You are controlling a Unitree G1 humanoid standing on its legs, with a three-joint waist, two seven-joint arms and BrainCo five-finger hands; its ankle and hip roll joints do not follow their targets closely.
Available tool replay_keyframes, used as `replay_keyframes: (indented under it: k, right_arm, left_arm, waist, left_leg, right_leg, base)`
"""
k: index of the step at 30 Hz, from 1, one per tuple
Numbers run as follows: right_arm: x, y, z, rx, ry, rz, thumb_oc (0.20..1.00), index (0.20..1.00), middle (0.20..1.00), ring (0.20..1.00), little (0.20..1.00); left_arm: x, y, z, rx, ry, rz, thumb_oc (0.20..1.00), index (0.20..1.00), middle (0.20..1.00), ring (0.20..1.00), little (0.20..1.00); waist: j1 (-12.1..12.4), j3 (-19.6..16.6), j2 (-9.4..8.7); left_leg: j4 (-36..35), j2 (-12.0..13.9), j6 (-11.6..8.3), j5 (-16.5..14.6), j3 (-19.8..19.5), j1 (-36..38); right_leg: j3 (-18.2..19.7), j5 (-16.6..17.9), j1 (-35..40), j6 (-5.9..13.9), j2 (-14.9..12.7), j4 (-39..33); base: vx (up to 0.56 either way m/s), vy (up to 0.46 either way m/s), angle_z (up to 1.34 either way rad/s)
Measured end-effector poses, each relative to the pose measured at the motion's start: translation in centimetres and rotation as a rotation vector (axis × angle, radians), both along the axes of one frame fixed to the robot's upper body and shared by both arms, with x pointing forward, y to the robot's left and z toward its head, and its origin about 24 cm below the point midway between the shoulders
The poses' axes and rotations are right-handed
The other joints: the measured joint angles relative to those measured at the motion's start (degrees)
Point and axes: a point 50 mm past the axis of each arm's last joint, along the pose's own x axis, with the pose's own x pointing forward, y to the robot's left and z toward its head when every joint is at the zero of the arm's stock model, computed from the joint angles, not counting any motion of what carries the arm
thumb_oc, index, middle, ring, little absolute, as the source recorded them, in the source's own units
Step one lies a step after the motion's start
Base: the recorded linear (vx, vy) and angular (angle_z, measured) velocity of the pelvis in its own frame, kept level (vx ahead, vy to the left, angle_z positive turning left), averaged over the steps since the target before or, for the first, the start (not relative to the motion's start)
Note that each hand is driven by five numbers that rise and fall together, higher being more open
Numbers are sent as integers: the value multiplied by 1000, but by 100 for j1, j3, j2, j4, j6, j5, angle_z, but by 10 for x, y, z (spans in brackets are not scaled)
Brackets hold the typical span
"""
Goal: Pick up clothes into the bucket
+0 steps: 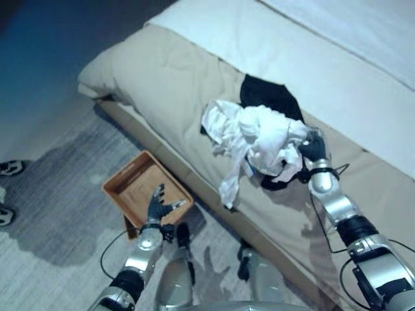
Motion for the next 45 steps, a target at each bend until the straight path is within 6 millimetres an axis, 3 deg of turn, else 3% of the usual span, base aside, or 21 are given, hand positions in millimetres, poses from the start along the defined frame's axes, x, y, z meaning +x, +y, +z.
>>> replay_keyframes:
  k: [5, 12, 16, 22, 26, 27, 32, 35, 39, 45]
  right_arm:
    - [-6, -14, 6, 26, -11, -2, 200, 200, 200, 200, 200]
    - [-8, -24, 32, 4, -66, 48, 200, 200, 200, 200, 200]
    - [-8, -21, 53, 19, -123, 124, 200, 200, 200, 200, 200]
    - [-7, -17, 102, 46, -264, 219, 200, 200, 200, 200, 200]
    - [-9, -22, 127, 32, -299, 265, 200, 200, 200, 200, 200]
    - [-9, -23, 135, 17, -297, 285, 200, 200, 200, 200, 200]
    - [1, -5, 145, 51, -291, 385, 200, 200, 200, 200, 200]
    - [7, 15, 152, -5, -268, 470, 200, 200, 200, 200, 200]
    - [11, 24, 148, -33, -227, 508, 200, 200, 200, 200, 200]
    - [22, 28, 142, -96, -152, 499, 200, 200, 200, 200, 200]
  left_arm:
    - [-8, 7, -3, -7, 21, 11, 1000, 1000, 1000, 1000, 1000]
    - [-11, 8, 2, 18, 7, -36, 1000, 1000, 1000, 1000, 1000]
    - [-9, 6, 5, 63, -2, -77, 1000, 1000, 1000, 1000, 1000]
    - [2, 5, 14, 106, -33, -113, 1000, 1000, 1000, 1000, 1000]
    - [14, -1, 35, 153, -121, -185, 1000, 1000, 1000, 1000, 1000]
    - [17, -4, 48, 174, -175, -236, 1000, 1000, 1000, 1000, 1000]
    - [31, -20, 73, 182, -274, -354, 1000, 1000, 1000, 1000, 1000]
    - [45, -38, 99, 131, -378, -420, 1000, 1000, 1000, 1000, 1000]
    - [58, -67, 125, 72, -480, -516, 1000, 1000, 1000, 1000, 1000]
    - [60, -77, 128, 67, -492, -552, 1000, 1000, 1000, 1000, 1000]
  waist:
    - [-19, -296, -13]
    - [-17, -481, -45]
    - [-141, -606, -90]
    - [-169, -792, -127]
    - [-178, -867, -184]
    - [-167, -896, -213]
    - [-185, -976, -256]
    - [-305, -996, -279]
    - [-323, -1071, -318]
    - [-436, -1100, -319]
  left_leg:
    - [-124, 3, -68, -50, 31, 312]
    - [-128, 84, -147, -161, 172, 598]
    - [-127, 125, -148, -162, 186, 696]
    - [-129, 132, -134, -197, 329, 845]
    - [-130, 153, -142, -205, 348, 890]
    - [-129, 150, -143, -205, 355, 891]
    - [-129, 184, -144, -206, 477, 979]
    - [-129, 190, -145, -206, 480, 992]
    - [-128, 187, -145, -207, 487, 1004]
    - [-128, 170, -145, -206, 488, 1030]
  right_leg:
    - [-5, 108, 403, 45, 73, -375]
    - [77, 167, 708, 52, 185, -581]
    - [88, 167, 793, 52, 221, -583]
    - [241, 168, 852, 52, 237, -582]
    - [254, 167, 892, 52, 262, -582]
    - [257, 168, 892, 52, 274, -582]
    - [374, 183, 901, 33, 300, -582]
    - [379, 187, 912, 32, 306, -582]
    - [389, 188, 919, 32, 310, -582]
    - [394, 190, 942, 29, 314, -581]
  base:
    - [85, -4, -4]
    - [65, -7, -9]
    - [40, -6, -3]
    - [26, -3, -12]
    - [0, -1, -1]
    - [0, 0, 0]
    - [11, -9, -11]
    - [2, -1, -2]
    - [0, 0, 0]
    - [0, 0, 0]
